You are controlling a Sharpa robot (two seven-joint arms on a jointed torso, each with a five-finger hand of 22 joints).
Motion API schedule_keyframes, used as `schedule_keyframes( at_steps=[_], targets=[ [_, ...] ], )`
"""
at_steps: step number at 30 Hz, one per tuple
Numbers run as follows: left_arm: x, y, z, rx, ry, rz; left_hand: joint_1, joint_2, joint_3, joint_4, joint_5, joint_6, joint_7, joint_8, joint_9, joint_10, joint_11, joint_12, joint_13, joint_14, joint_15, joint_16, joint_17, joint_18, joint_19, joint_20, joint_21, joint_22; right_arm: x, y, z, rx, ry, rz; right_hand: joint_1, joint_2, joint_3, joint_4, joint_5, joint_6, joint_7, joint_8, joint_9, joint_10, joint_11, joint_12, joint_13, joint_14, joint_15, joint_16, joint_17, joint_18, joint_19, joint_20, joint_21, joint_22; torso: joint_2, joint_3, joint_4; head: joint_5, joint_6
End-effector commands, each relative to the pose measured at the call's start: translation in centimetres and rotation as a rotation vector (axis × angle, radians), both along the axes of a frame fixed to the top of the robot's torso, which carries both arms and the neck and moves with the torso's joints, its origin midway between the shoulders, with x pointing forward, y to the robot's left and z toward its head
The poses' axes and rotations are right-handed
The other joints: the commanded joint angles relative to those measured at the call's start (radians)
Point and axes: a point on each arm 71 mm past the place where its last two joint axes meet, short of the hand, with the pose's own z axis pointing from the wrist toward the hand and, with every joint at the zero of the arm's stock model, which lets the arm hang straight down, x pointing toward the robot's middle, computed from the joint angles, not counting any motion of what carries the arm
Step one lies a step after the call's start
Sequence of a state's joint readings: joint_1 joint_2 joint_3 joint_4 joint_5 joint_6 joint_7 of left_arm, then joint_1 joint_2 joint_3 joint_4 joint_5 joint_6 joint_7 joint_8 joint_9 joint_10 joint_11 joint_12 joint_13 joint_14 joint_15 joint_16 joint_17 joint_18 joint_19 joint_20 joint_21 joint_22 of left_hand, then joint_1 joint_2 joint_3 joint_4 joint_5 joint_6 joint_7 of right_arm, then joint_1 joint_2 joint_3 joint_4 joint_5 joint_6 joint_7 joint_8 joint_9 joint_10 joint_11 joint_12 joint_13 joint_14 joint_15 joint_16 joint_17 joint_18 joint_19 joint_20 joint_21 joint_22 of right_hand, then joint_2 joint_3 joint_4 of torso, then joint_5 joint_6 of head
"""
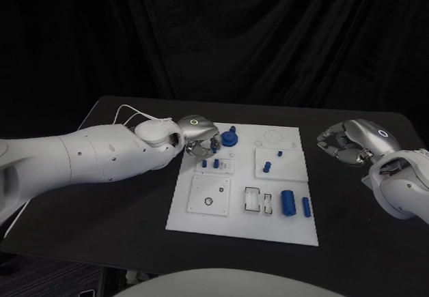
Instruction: Assemble the parts on the task board
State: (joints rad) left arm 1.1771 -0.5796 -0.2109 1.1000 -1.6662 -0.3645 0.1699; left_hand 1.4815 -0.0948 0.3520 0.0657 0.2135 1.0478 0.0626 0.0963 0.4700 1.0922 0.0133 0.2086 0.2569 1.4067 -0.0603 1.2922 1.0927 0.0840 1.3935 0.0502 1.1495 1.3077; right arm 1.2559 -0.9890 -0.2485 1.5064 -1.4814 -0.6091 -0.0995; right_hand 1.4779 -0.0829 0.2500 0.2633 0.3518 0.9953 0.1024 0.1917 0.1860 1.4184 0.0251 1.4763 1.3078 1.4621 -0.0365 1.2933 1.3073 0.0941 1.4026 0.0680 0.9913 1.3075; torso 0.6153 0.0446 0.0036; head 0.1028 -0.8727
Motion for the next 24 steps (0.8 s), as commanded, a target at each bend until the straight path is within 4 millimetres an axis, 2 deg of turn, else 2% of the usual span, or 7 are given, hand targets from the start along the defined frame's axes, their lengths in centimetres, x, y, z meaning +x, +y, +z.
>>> schedule_keyframes(
  at_steps=[1, 4, 6, 9, 11, 17, 24],
  targets=[
    [-0.1, -0.2, -0.4, 0.015, 0.026, 0.011, 0.005, -0.013, 0.001, -0.007, -0.017, -0.029, 0.000, -0.017, -0.010, -0.009, 0.006, -0.016, -0.005, -0.015, 0.003, -0.013, -0.015, 0.006, -0.015, 0.002, -0.020, 0.138, 0.0, 0.0, -0.1, -0.005, 0.008, -0.004, 0.008, 0.002, 0.004, 0.002, 0.002, 0.008, 0.000, 0.007, 0.001, -0.004, -0.002, -0.005, 0.042, 0.007, -0.005, -0.004, 0.019, 0.010, -0.004, -0.002, -0.005, 0.126, 0.000, 0.0000, 0.0002, -0.001, 0.000],
    [0.0, -0.1, -0.5, 0.022, 0.033, 0.020, 0.000, -0.020, 0.003, -0.007, -0.036, -0.061, -0.004, -0.033, -0.018, -0.027, 0.012, -0.031, -0.010, -0.027, 0.008, -0.026, -0.032, 0.009, -0.026, 0.005, -0.041, 0.134, 0.0, 0.0, -0.1, -0.005, 0.007, -0.005, 0.007, 0.001, 0.004, 0.002, 0.002, 0.008, 0.000, 0.007, 0.001, -0.004, -0.002, -0.005, 0.042, 0.008, -0.005, -0.004, 0.020, 0.010, -0.004, -0.002, -0.005, 0.126, 0.000, 0.0001, -0.0001, 0.000, 0.000],
    [0.0, 0.0, -0.5, 0.025, 0.036, 0.024, -0.005, -0.025, 0.004, -0.004, -0.053, -0.091, -0.017, -0.036, -0.026, -0.036, 0.017, -0.039, -0.013, -0.031, 0.012, -0.029, -0.036, 0.010, -0.030, 0.008, -0.049, 0.133, -0.1, 0.0, -0.1, -0.004, 0.007, -0.005, 0.007, 0.001, 0.004, 0.002, 0.002, 0.008, 0.000, 0.007, 0.001, -0.004, -0.002, -0.005, 0.042, 0.008, -0.005, -0.004, 0.020, 0.010, -0.004, -0.002, -0.005, 0.126, 0.000, 0.0000, -0.0003, 0.000, 0.000],
    [0.0, 0.1, -0.6, 0.028, 0.038, 0.029, -0.009, -0.029, 0.004, -0.001, -0.064, -0.105, -0.021, -0.035, -0.031, -0.047, 0.020, -0.046, -0.015, -0.035, 0.014, -0.033, -0.042, 0.012, -0.035, 0.011, -0.062, 0.131, 0.0, 0.0, -0.1, -0.004, 0.007, -0.006, 0.007, 0.001, 0.004, 0.002, 0.002, 0.008, 0.000, 0.007, 0.001, -0.004, -0.002, -0.005, 0.042, 0.008, -0.005, -0.004, 0.020, 0.010, -0.004, -0.002, -0.005, 0.126, 0.000, -0.0001, 0.0001, 0.000, 0.000],
    [0.0, 0.2, -0.6, 0.028, 0.035, 0.035, -0.013, -0.034, 0.005, 0.002, -0.075, -0.141, -0.033, -0.036, -0.041, -0.061, 0.025, -0.055, -0.015, -0.038, 0.018, -0.034, -0.044, 0.013, -0.038, 0.014, -0.070, 0.130, 0.0, 0.0, -0.1, -0.004, 0.006, -0.006, 0.007, 0.000, 0.004, 0.002, 0.002, 0.006, 0.001, 0.006, 0.000, -0.004, -0.002, -0.005, 0.042, 0.007, -0.005, -0.004, 0.019, 0.010, -0.004, -0.002, -0.005, 0.126, 0.000, -0.0002, -0.0001, 0.001, 0.000],
    [0.2, 0.6, -0.4, 0.014, 0.006, 0.060, -0.020, -0.049, 0.001, 0.009, -0.083, -0.213, -0.053, -0.035, -0.067, -0.102, 0.036, -0.070, -0.012, -0.045, 0.025, -0.036, -0.050, 0.018, -0.047, 0.021, -0.101, 0.124, 0.0, 0.0, -0.1, -0.004, 0.004, -0.005, 0.007, 0.000, 0.003, 0.003, 0.001, 0.003, 0.001, 0.004, 0.000, -0.004, -0.002, -0.005, 0.042, 0.007, -0.006, -0.005, 0.019, 0.010, -0.004, -0.002, -0.006, 0.125, 0.000, -0.0001, 0.0002, 0.002, 0.000],
    [0.5, 1.4, 0.2, -0.027, -0.071, 0.118, -0.022, -0.052, -0.004, 0.009, -0.079, -0.222, -0.054, -0.031, -0.073, -0.097, 0.035, -0.058, -0.003, -0.040, 0.025, -0.028, -0.039, 0.017, -0.043, 0.023, -0.100, 0.125, 0.0, -0.1, -0.1, -0.005, 0.007, -0.006, 0.007, 0.000, 0.003, 0.003, 0.001, 0.001, 0.002, 0.003, -0.001, -0.004, -0.002, -0.005, 0.042, 0.007, -0.005, -0.005, 0.019, 0.010, -0.004, -0.002, -0.005, 0.126, 0.000, -0.0003, 0.0012, -0.002, 0.000]
  ],
)
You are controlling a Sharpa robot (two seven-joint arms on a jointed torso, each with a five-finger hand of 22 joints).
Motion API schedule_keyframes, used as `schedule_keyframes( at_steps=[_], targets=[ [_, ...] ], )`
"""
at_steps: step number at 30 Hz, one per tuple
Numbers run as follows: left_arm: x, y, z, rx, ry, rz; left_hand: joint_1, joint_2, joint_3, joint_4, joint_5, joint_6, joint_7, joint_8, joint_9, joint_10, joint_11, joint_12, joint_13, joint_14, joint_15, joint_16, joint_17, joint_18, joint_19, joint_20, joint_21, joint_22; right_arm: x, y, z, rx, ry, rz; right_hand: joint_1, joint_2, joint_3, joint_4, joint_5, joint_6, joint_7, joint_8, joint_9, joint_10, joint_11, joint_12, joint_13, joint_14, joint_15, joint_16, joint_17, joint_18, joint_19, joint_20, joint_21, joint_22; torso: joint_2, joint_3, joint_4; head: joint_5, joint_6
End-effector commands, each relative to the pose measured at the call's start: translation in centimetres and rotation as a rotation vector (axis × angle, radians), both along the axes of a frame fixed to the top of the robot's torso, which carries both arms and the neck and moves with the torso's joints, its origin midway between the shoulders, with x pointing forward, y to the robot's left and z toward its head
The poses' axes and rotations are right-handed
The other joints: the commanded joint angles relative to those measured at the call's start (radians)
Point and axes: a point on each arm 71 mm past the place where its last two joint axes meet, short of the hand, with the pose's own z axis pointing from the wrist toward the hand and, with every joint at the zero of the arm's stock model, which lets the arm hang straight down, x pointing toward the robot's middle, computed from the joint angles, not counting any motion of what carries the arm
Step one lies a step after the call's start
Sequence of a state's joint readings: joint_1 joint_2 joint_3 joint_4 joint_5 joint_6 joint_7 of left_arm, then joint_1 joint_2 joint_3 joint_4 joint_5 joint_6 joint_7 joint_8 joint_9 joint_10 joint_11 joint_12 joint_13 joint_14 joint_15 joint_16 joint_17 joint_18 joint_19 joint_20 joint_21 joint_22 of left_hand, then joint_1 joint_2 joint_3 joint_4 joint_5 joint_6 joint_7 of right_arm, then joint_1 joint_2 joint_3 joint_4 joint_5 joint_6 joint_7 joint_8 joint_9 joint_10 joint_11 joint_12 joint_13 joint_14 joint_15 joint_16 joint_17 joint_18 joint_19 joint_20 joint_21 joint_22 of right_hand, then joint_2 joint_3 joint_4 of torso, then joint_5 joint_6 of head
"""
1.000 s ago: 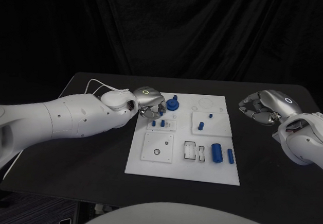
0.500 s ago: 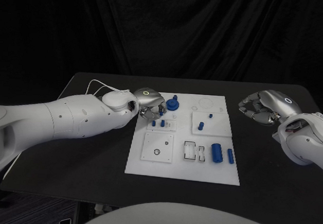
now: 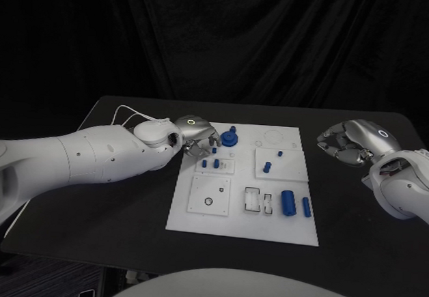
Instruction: Assemble the parts on the task board
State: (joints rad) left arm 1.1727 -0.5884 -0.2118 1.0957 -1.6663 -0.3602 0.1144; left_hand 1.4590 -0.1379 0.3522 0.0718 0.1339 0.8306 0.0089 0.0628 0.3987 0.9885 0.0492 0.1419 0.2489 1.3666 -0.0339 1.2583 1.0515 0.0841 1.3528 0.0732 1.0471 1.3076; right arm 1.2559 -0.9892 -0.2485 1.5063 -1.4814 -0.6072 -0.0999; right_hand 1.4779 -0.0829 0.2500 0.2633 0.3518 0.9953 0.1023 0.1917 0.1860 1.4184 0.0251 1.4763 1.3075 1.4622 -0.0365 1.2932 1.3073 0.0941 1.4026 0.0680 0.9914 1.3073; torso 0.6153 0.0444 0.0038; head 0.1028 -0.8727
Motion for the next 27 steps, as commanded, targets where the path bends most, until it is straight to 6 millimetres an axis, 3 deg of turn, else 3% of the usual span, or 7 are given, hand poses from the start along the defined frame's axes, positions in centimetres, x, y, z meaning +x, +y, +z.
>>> schedule_keyframes(
  at_steps=[1, 9, 12, 15, 19, 23, 27],
  targets=[
    [0.3, 0.6, 0.7, -0.050, -0.093, 0.064, 0.000, -0.009, -0.006, 0.003, 0.001, -0.003, 0.000, 0.003, -0.002, 0.010, -0.001, 0.013, 0.007, 0.001, -0.001, 0.007, 0.003, 0.018, -0.002, 0.000, 0.001, 0.125, 0.0, -0.1, -0.1, -0.005, 0.007, -0.006, 0.007, 0.000, 0.003, 0.003, 0.001, 0.001, 0.002, 0.003, -0.001, -0.004, -0.002, -0.005, 0.043, 0.007, -0.005, -0.005, 0.019, 0.010, -0.004, -0.002, -0.005, 0.126, 0.000, -0.0001, 0.0009, -0.003, 0.000],
    [0.4, 3.7, 1.8, -0.115, -0.229, 0.124, -0.020, -0.003, -0.013, 0.017, 0.024, 0.029, 0.015, 0.018, -0.004, 0.010, 0.001, 0.044, 0.026, -0.047, 0.002, -0.053, -0.083, 0.021, -0.018, 0.002, -0.033, 0.119, -0.2, -0.2, -0.1, -0.006, 0.010, -0.006, 0.007, 0.001, 0.004, 0.003, 0.001, 0.003, 0.001, 0.004, 0.000, -0.006, -0.002, -0.006, 0.040, 0.007, -0.005, -0.007, 0.017, 0.010, -0.005, -0.002, -0.007, 0.125, 0.000, -0.0010, 0.0011, -0.001, 0.000],
    [0.2, 4.7, 2.1, -0.161, -0.232, 0.122, -0.041, 0.005, -0.012, 0.028, 0.038, 0.049, 0.016, 0.025, -0.007, -0.016, -0.009, 0.059, 0.038, -0.121, 0.005, -0.127, -0.174, 0.035, -0.079, 0.009, -0.134, 0.098, -0.2, -0.3, 0.2, -0.004, 0.003, -0.004, 0.009, -0.002, 0.004, 0.003, 0.001, -0.004, 0.003, 0.000, -0.002, -0.012, -0.001, -0.011, 0.031, 0.006, -0.005, -0.009, 0.016, 0.011, -0.006, -0.002, -0.011, 0.124, 0.001, -0.0013, 0.0005, 0.006, 0.000],
    [0.0, 5.9, 2.3, -0.255, -0.196, 0.121, -0.042, 0.014, -0.012, 0.039, 0.054, 0.059, 0.010, 0.024, -0.013, -0.056, -0.007, 0.077, 0.050, -0.311, 0.014, -0.315, -0.386, 0.072, -0.244, 0.024, -0.411, 0.037, 0.2, -0.4, 1.1, -0.005, -0.010, -0.004, 0.013, -0.003, 0.007, 0.002, 0.002, -0.009, 0.005, -0.003, -0.003, -0.028, 0.001, -0.021, 0.011, 0.002, -0.004, -0.015, 0.010, 0.012, -0.010, -0.001, -0.022, 0.122, 0.001, -0.0010, 0.0003, 0.013, 0.000],
    [-0.8, 7.3, 2.8, -0.431, -0.104, 0.101, -0.050, 0.036, -0.021, 0.060, 0.065, 0.054, 0.041, 0.012, -0.027, -0.144, 0.029, 0.101, 0.061, -0.499, 0.091, -0.492, -0.468, 0.064, -0.483, 0.064, -0.657, -0.019, 0.9, 0.1, 3.0, -0.010, -0.029, 0.004, 0.026, -0.008, 0.016, 0.002, 0.002, -0.012, 0.009, -0.003, -0.004, -0.098, 0.004, -0.074, -0.072, -0.011, 0.001, -0.036, -0.005, 0.019, -0.027, 0.002, -0.068, 0.112, 0.000, -0.0018, 0.0016, 0.026, 0.000],
    [-2.0, 8.3, 3.3, -0.619, 0.007, 0.090, -0.048, 0.075, -0.034, 0.079, 0.082, 0.043, 0.038, 0.004, -0.041, -0.177, 0.061, 0.158, 0.075, -0.626, 0.134, -0.596, -0.527, 0.046, -0.621, 0.086, -0.769, -0.052, 1.6, 1.6, 4.5, -0.020, -0.027, 0.032, 0.036, -0.016, 0.028, 0.008, 0.001, -0.016, 0.015, -0.005, -0.005, -0.221, 0.012, -0.168, -0.208, -0.052, 0.009, -0.095, -0.050, 0.036, -0.076, 0.010, -0.184, 0.086, 0.000, -0.0014, 0.0019, 0.040, 0.000],
    [-3.1, 8.7, 3.6, -0.812, 0.143, 0.091, -0.053, 0.106, -0.080, 0.118, 0.122, 0.038, 0.073, 0.005, -0.054, -0.246, 0.103, 0.213, 0.081, -0.778, 0.177, -0.734, -0.629, 0.023, -0.772, 0.107, -0.913, -0.128, 2.2, 3.3, 5.4, -0.028, -0.025, 0.064, 0.048, -0.023, 0.040, 0.008, 0.003, -0.017, 0.019, -0.005, -0.005, -0.338, 0.016, -0.263, -0.338, -0.085, 0.015, -0.137, -0.081, 0.048, -0.114, 0.015, -0.267, 0.069, -0.001, -0.0027, 0.0050, 0.038, 0.000]
  ],
)
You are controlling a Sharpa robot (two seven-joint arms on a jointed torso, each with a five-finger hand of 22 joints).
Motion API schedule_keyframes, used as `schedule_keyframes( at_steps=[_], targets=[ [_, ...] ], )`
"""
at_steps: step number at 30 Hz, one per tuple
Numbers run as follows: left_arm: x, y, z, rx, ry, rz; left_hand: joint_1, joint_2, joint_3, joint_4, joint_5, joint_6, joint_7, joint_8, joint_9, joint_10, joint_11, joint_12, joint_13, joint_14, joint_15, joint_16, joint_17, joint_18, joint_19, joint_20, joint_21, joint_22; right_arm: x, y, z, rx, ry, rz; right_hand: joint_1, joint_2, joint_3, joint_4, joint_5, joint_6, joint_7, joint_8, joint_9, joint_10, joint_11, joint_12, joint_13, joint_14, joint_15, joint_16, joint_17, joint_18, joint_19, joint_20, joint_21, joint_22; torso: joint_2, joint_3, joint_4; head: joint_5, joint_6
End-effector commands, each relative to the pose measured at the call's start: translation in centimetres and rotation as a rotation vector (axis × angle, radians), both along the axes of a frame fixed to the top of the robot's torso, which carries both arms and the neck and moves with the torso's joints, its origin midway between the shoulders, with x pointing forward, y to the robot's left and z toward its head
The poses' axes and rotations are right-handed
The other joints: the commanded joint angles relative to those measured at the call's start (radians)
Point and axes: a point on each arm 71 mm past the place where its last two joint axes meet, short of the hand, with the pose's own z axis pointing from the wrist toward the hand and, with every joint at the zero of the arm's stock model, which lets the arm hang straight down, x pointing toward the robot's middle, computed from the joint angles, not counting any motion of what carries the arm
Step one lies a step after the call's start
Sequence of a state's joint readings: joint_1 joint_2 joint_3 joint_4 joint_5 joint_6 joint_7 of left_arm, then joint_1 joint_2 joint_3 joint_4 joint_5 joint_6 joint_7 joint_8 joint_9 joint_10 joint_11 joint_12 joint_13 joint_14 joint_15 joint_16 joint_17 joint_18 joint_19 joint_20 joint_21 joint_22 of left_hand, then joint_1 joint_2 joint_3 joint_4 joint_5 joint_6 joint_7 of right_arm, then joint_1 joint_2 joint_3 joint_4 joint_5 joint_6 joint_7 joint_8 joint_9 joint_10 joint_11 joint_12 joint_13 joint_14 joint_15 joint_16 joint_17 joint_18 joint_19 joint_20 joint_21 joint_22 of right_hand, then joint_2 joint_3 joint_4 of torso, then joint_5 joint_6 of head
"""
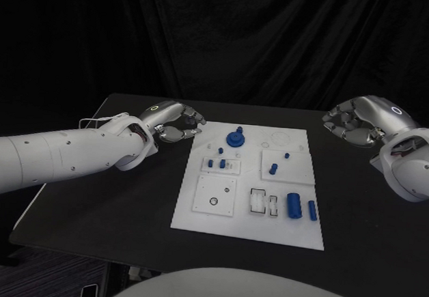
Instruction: Assemble the parts on the task board
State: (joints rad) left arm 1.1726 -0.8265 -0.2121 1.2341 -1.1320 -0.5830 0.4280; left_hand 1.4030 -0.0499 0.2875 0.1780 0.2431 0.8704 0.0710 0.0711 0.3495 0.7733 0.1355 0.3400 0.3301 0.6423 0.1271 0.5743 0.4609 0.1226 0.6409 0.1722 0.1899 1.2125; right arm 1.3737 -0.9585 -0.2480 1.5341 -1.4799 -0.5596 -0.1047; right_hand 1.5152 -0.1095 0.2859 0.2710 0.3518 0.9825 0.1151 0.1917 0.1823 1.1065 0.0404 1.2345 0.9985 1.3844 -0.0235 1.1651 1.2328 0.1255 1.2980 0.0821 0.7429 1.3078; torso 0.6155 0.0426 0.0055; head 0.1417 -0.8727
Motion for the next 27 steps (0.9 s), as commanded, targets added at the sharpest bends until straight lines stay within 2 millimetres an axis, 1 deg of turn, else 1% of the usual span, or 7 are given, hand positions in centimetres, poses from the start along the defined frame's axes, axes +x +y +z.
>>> schedule_keyframes(
  at_steps=[1, 4, 11, 15, 21, 23, 27],
  targets=[
    [-0.9, -0.2, 0.8, -0.377, 0.157, -0.074, 0.004, 0.025, -0.021, 0.017, 0.014, -0.003, 0.012, -0.003, -0.007, -0.047, 0.023, 0.019, -0.002, -0.070, 0.024, -0.069, -0.055, -0.019, -0.086, 0.012, -0.082, -0.051, 0.3, 1.2, 0.2, -0.031, 0.047, 0.013, 0.016, 0.002, 0.009, -0.002, 0.011, -0.005, 0.007, -0.005, -0.001, -0.055, 0.003, -0.045, -0.059, -0.014, 0.003, -0.017, -0.012, 0.019, -0.018, 0.002, -0.038, 0.064, -0.001, -0.0015, 0.0054, -0.003, 0.000],
    [-1.7, -0.3, 1.0, -0.590, 0.283, -0.098, 0.014, 0.046, -0.044, 0.031, 0.048, -0.021, 0.021, -0.006, -0.016, -0.121, 0.049, 0.023, -0.017, -0.131, 0.045, -0.131, -0.112, -0.028, -0.191, 0.026, -0.132, -0.130, 0.7, 2.3, 0.4, -0.043, 0.057, 0.039, 0.043, -0.016, 0.033, -0.020, 0.099, 0.007, 0.011, 0.005, 0.004, -0.204, 0.008, -0.166, -0.206, -0.044, 0.007, -0.050, -0.036, 0.030, -0.050, 0.006, -0.108, 0.052, 0.000, -0.0050, 0.0113, -0.009, 0.000],
    [-3.3, -1.2, 1.2, -0.903, 0.458, -0.152, 0.068, 0.089, -0.079, 0.021, 0.133, -0.099, 0.051, -0.007, -0.054, -0.240, 0.072, 0.032, -0.074, -0.204, 0.066, -0.213, -0.214, -0.019, -0.259, 0.053, -0.130, -0.279, 1.1, 3.4, -1.3, -0.084, 0.092, 0.073, 0.048, -0.029, 0.056, -0.032, 0.111, -0.022, 0.025, 0.000, 0.011, -0.325, 0.023, -0.266, -0.296, -0.041, 0.018, -0.035, -0.027, 0.028, -0.050, 0.013, -0.105, 0.058, 0.006, -0.0219, 0.0311, -0.033, 0.000],
    [-4.3, -1.6, 0.7, -0.971, 0.501, -0.180, 0.071, 0.094, -0.093, 0.025, 0.136, -0.119, 0.058, -0.004, -0.073, -0.286, 0.061, 0.026, -0.108, -0.262, 0.062, -0.259, -0.263, -0.015, -0.297, 0.054, -0.130, -0.332, 1.2, 3.6, -2.4, -0.092, 0.106, 0.076, 0.048, -0.032, 0.065, -0.038, 0.109, -0.038, 0.032, -0.004, 0.014, -0.376, 0.032, -0.312, -0.324, -0.034, 0.024, -0.018, -0.015, 0.026, -0.046, 0.017, -0.094, 0.061, 0.008, -0.0272, 0.0368, -0.046, 0.000],
    [-6.4, -1.8, -0.8, -1.046, 0.568, -0.219, 0.059, 0.117, -0.143, 0.055, 0.151, -0.226, 0.040, -0.008, -0.146, -0.429, 0.017, -0.022, -0.209, -0.449, 0.054, -0.406, -0.390, 0.002, -0.425, 0.064, -0.141, -0.609, 0.7, 3.4, -3.8, -0.131, 0.109, 0.078, 0.032, -0.036, 0.067, -0.051, 0.086, -0.089, 0.038, -0.015, 0.020, -0.491, 0.066, -0.433, -0.418, -0.065, 0.052, -0.026, -0.025, 0.030, -0.079, 0.038, -0.122, 0.053, 0.020, -0.0453, 0.0708, -0.096, 0.000],
    [-6.9, -1.9, -1.0, -1.058, 0.580, -0.226, 0.058, 0.126, -0.162, 0.057, 0.161, -0.289, 0.018, -0.012, -0.175, -0.479, 0.011, -0.047, -0.238, -0.483, 0.058, -0.432, -0.411, 0.001, -0.461, 0.066, -0.146, -0.692, 0.6, 3.2, -4.1, -0.137, 0.109, 0.075, 0.026, -0.036, 0.066, -0.055, 0.081, -0.097, 0.035, -0.012, 0.024, -0.507, 0.078, -0.472, -0.457, -0.055, 0.060, -0.003, -0.012, 0.026, -0.069, 0.047, -0.090, 0.059, 0.025, -0.0511, 0.0791, -0.112, 0.000],
    [-7.8, -2.0, -1.3, -1.079, 0.603, -0.238, 0.060, 0.135, -0.179, 0.055, 0.172, -0.302, 0.017, -0.011, -0.188, -0.497, 0.010, -0.049, -0.254, -0.497, 0.059, -0.441, -0.423, 0.002, -0.476, 0.069, -0.147, -0.736, 0.4, 2.8, -4.7, -0.148, 0.118, 0.064, 0.015, -0.037, 0.065, -0.057, 0.076, -0.104, 0.036, -0.010, 0.028, -0.540, 0.095, -0.534, -0.511, -0.058, 0.072, -0.005, -0.024, 0.023, -0.060, 0.059, -0.062, 0.062, 0.032, -0.0595, 0.0871, -0.136, 0.000]
  ],
)
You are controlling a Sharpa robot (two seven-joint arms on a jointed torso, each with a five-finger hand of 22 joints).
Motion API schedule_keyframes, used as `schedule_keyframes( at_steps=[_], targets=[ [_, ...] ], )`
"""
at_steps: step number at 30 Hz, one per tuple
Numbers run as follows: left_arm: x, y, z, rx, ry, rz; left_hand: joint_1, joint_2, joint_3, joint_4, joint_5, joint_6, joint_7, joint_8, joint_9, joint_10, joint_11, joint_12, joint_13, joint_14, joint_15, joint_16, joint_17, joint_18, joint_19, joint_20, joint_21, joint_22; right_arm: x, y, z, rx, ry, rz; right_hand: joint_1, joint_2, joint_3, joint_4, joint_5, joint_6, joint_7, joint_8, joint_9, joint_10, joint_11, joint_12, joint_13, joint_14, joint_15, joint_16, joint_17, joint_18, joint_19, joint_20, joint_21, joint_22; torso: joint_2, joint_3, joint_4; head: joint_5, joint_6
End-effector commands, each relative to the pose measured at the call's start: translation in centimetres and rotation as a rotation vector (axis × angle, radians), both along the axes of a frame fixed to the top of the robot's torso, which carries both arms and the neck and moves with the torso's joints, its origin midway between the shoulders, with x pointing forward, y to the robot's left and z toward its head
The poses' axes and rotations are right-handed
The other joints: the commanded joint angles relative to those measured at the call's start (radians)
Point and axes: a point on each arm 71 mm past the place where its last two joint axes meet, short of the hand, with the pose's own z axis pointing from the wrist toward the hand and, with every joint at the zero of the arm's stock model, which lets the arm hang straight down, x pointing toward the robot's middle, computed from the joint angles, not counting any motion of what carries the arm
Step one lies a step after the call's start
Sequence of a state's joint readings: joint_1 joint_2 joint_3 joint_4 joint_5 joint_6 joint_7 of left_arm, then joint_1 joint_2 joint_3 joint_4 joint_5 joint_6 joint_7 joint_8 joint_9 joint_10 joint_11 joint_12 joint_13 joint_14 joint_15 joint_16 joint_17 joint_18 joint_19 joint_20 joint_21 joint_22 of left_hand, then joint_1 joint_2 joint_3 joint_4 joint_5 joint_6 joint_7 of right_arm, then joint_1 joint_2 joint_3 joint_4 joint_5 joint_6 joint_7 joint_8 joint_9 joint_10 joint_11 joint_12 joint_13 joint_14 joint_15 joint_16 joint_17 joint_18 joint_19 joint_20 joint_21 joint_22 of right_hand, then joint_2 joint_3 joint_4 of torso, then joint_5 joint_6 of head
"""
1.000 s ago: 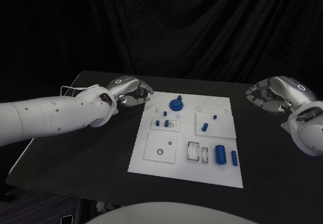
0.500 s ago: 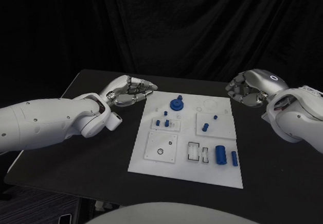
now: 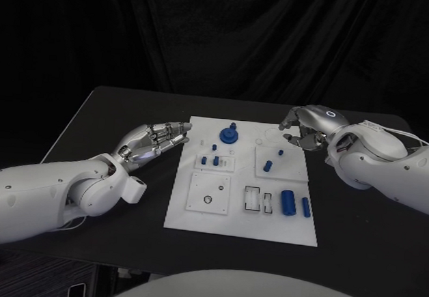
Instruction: Assemble the parts on the task board
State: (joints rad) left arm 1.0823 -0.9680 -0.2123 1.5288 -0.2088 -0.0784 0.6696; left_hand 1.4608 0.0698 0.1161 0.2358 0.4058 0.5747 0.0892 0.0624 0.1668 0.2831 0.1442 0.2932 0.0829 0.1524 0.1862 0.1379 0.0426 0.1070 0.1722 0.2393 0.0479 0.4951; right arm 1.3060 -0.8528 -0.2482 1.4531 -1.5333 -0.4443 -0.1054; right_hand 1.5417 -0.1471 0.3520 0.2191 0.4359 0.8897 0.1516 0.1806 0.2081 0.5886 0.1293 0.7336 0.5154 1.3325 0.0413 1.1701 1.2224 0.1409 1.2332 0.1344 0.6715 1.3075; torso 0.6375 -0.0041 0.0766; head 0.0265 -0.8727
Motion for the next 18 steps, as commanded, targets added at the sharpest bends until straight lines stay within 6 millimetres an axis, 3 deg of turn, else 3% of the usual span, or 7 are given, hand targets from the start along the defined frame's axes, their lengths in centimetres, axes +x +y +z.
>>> schedule_keyframes(
  at_steps=[1, 2, 4, 7, 18],
  targets=[
    [-0.8, -0.3, 1.1, -0.176, -0.092, -0.022, 0.003, 0.016, -0.009, -0.004, 0.011, -0.008, -0.002, -0.002, -0.007, -0.008, 0.003, -0.002, -0.008, -0.008, 0.001, -0.005, -0.005, 0.018, -0.009, 0.002, -0.005, -0.023, -0.2, -0.5, -0.6, -0.043, -0.004, -0.008, -0.014, 0.000, -0.002, -0.005, -0.011, -0.016, 0.001, -0.001, 0.002, -0.033, 0.009, -0.050, -0.043, -0.015, 0.010, -0.024, -0.028, 0.008, 0.004, 0.010, 0.010, 0.062, 0.014, -0.0166, 0.0196, -0.029, 0.000],
    [-1.0, -0.3, 1.0, -0.178, -0.089, -0.024, 0.004, 0.018, -0.010, -0.004, 0.013, -0.010, -0.003, -0.002, -0.009, -0.010, 0.004, -0.002, -0.010, -0.009, 0.002, -0.005, -0.006, 0.018, -0.010, 0.003, -0.005, -0.025, -0.3, -0.6, -0.7, -0.045, -0.001, -0.009, -0.016, 0.001, -0.003, -0.006, -0.013, -0.019, 0.000, -0.001, 0.002, -0.036, 0.011, -0.061, -0.055, -0.017, 0.012, -0.026, -0.033, 0.008, 0.004, 0.012, 0.011, 0.062, 0.014, -0.0168, 0.0205, -0.032, 0.000],
    [-1.3, -0.4, 1.0, -0.186, -0.083, -0.030, 0.007, 0.021, -0.013, -0.007, 0.019, -0.014, -0.006, -0.003, -0.012, -0.012, 0.008, 0.000, -0.014, -0.008, 0.004, -0.005, -0.007, 0.019, -0.011, 0.006, -0.005, -0.032, -0.5, -0.8, -1.0, -0.048, 0.007, -0.014, -0.022, 0.003, -0.007, -0.006, -0.018, -0.027, 0.001, -0.005, 0.000, -0.053, 0.015, -0.096, -0.088, -0.019, 0.016, -0.029, -0.042, 0.010, 0.002, 0.017, 0.012, 0.061, 0.020, -0.0215, 0.0249, -0.043, 0.000],
    [-1.6, -0.6, 1.0, -0.195, -0.077, -0.037, 0.010, 0.026, -0.017, -0.011, 0.026, -0.019, -0.011, -0.003, -0.017, -0.015, 0.017, 0.003, -0.019, -0.008, 0.008, -0.004, -0.008, 0.021, -0.012, 0.013, -0.005, -0.039, -0.8, -1.1, -1.5, -0.052, 0.020, -0.017, -0.025, 0.007, -0.015, -0.011, -0.024, -0.059, 0.003, -0.036, -0.016, -0.083, 0.025, -0.162, -0.151, -0.022, 0.024, -0.030, -0.057, 0.010, 0.003, 0.026, 0.018, 0.061, 0.022, -0.0231, 0.0308, -0.053, 0.000],
    [-2.1, -0.8, 1.0, -0.207, -0.063, -0.051, 0.013, 0.034, -0.028, -0.018, 0.036, -0.025, -0.013, -0.002, -0.026, -0.024, 0.025, 0.008, -0.028, 0.002, 0.026, 0.006, -0.007, 0.025, -0.001, 0.036, -0.001, -0.035, -1.5, -1.6, -3.2, -0.060, 0.057, -0.021, -0.030, 0.013, -0.025, -0.015, -0.044, -0.033, 0.002, -0.046, -0.027, -0.010, 0.022, -0.178, -0.215, -0.032, 0.023, -0.030, -0.078, 0.013, -0.004, 0.028, 0.013, 0.059, 0.028, -0.0238, 0.0299, -0.064, 0.000]
  ],
)
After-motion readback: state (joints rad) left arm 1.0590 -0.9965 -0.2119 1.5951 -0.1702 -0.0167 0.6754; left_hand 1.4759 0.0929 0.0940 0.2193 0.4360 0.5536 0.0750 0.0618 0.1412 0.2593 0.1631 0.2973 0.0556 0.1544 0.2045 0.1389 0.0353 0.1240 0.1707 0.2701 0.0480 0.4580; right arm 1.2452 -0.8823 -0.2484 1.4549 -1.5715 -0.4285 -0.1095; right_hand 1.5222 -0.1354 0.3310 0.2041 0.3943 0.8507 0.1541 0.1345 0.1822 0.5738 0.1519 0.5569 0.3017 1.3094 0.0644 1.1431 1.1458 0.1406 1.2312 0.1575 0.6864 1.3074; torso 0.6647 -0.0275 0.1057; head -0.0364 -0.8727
